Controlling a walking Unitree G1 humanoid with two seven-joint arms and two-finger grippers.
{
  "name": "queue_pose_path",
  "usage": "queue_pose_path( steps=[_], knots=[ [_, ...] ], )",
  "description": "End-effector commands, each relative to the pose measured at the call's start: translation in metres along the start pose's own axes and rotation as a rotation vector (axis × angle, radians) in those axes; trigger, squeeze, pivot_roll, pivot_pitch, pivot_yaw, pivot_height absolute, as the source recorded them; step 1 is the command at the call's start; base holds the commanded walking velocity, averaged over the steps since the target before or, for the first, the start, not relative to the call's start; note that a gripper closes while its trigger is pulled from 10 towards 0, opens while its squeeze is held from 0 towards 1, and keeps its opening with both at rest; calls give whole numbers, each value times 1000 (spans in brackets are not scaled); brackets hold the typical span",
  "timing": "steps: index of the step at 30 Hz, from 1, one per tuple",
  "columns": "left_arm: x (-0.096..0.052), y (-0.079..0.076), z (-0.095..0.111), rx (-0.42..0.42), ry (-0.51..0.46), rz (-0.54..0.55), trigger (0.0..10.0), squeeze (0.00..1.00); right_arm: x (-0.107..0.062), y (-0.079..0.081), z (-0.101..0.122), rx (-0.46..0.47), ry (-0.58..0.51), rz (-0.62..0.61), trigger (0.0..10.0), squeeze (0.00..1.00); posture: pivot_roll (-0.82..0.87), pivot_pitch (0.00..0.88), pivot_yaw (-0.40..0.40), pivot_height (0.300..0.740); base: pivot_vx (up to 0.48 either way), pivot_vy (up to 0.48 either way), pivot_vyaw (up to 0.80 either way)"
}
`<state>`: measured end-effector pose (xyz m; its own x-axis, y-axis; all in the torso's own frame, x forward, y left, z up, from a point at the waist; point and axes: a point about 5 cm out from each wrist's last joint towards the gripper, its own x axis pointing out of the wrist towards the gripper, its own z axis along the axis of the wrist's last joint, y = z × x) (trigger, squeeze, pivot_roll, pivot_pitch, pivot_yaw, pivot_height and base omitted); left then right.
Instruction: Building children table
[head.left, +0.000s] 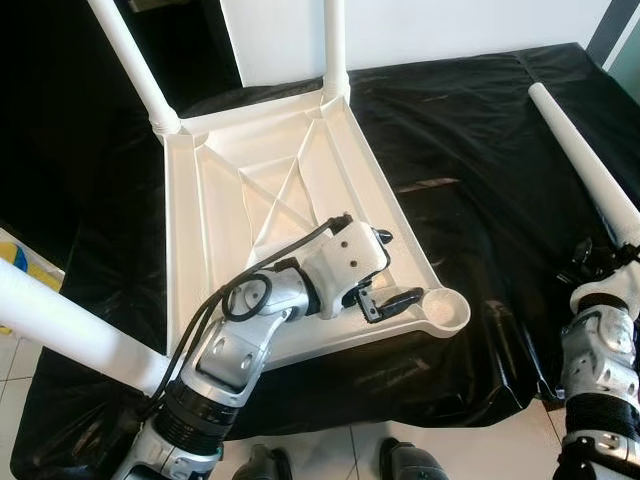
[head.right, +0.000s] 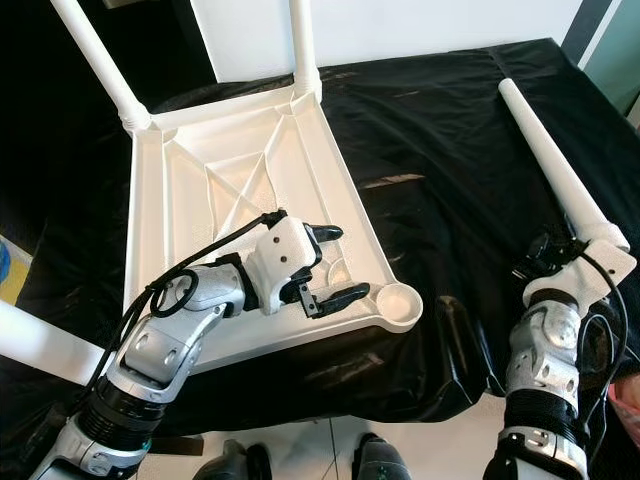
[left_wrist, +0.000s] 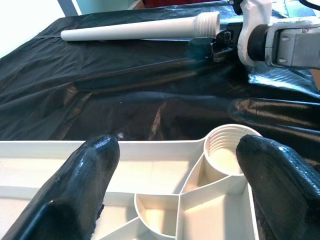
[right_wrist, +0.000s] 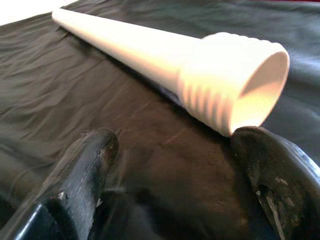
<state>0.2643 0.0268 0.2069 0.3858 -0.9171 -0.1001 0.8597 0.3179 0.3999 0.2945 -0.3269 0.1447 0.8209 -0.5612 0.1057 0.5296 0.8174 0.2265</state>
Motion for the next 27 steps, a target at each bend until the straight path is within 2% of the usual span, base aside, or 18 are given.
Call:
queue_pose_path(
  steps=[1, 14, 17, 22, 27],
  knots=[
    [-1, 1, -4, 6, 17, 49, 10000, 0, 0, -7, -6, 8, 27, -11, 10000, 0, -85, 196, 106, 740, 0, 0, 0],
    [-1, 0, -3, 17, 19, 48, 10000, 0, 5, -13, -1, -39, -1, 10, 10000, 0, -86, 198, 108, 740, 0, 0, 0],
    [-1, -1, -3, 18, 17, 45, 10000, 0, 3, -16, 2, -55, -40, -4, 10000, 0, -89, 200, 106, 740, 0, 0, 0],
    [-1, -2, -3, 21, 17, 43, 10000, 0, -2, -20, -2, -34, -44, -37, 10000, 0, -91, 202, 108, 740, 0, 0, 0],
    [-1, -2, -3, 22, 18, 41, 10000, 0, -1, -20, -1, -38, -47, -19, 10000, 0, -92, 202, 109, 740, 0, 0, 0]
  ],
)
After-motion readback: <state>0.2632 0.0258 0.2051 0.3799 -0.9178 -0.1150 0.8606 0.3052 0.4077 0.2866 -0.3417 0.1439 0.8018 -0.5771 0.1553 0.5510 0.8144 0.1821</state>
